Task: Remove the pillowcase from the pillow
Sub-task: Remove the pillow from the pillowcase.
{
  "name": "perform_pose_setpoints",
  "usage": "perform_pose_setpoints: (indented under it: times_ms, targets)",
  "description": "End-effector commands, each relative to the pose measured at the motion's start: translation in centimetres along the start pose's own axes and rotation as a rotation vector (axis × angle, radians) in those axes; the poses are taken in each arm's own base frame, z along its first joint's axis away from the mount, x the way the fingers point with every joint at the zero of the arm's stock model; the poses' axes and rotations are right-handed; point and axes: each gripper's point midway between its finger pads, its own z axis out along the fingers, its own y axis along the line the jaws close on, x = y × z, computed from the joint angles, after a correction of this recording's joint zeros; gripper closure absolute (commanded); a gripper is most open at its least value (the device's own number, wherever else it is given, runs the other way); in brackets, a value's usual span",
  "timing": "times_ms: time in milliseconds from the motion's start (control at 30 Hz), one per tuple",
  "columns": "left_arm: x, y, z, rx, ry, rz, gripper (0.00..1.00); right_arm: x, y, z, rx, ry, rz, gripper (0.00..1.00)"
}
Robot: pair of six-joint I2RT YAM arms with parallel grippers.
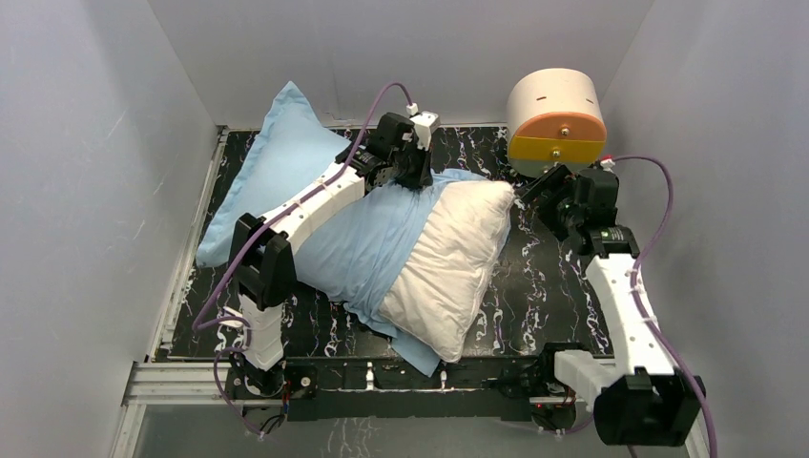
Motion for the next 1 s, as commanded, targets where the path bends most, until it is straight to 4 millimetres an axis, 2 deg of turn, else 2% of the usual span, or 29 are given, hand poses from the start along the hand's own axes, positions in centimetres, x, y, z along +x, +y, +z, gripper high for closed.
perform_pose_setpoints:
  times_ms: [0,100,167,233,300,400,500,533,600,633,767,900,967]
  targets:
    - [-3.1,-1.8,-3.4,0.052,-0.102,-0.048,1.00,1.7,3.1,1.3,-0.254,0.233,0.023,0.03]
    - [-3.7,-2.5,-3.3,0.080,-0.118,-0.079,1.00,3.9,6.8,1.8,-0.527,0.418,0.083,0.01]
    - [-3.9,-2.8,-3.4,0.098,-0.123,-0.090,1.00,4.5,6.6,3.5,-0.516,0.466,0.134,0.01]
    - [-4.2,-2.9,-3.6,0.096,-0.140,-0.097,1.00,4.7,5.0,5.5,-0.421,0.457,0.129,0.06]
    - [-4.5,-2.5,-4.1,0.070,-0.164,-0.095,1.00,4.6,4.2,6.3,-0.379,0.443,0.112,0.35]
    - [-4.8,-1.4,-4.6,0.009,-0.182,-0.074,1.00,4.1,3.4,6.8,-0.320,0.406,0.090,0.70]
    - [-5.0,0.1,-5.1,-0.080,-0.187,-0.047,1.00,3.3,2.3,6.8,-0.270,0.356,0.086,0.90]
    - [-5.1,1.0,-5.4,-0.126,-0.193,-0.034,1.00,3.2,2.1,6.7,-0.270,0.349,0.084,0.94]
    - [-5.4,4.0,-6.3,-0.290,-0.201,-0.013,1.00,3.4,1.9,6.5,-0.274,0.346,0.079,1.00]
    - [-5.7,5.7,-6.9,-0.364,-0.211,-0.009,1.00,3.4,1.7,6.6,-0.265,0.344,0.075,1.00]
    - [-5.9,10.6,-8.2,-0.467,-0.186,-0.052,1.00,3.0,0.6,6.8,-0.234,0.339,0.080,1.00]
    - [-6.0,13.2,-9.0,-0.508,-0.152,-0.052,1.00,1.9,0.6,6.3,-0.234,0.310,0.069,1.00]
    - [-5.9,12.7,-8.7,-0.450,-0.114,-0.034,1.00,1.8,1.2,5.9,-0.271,0.311,0.057,1.00]
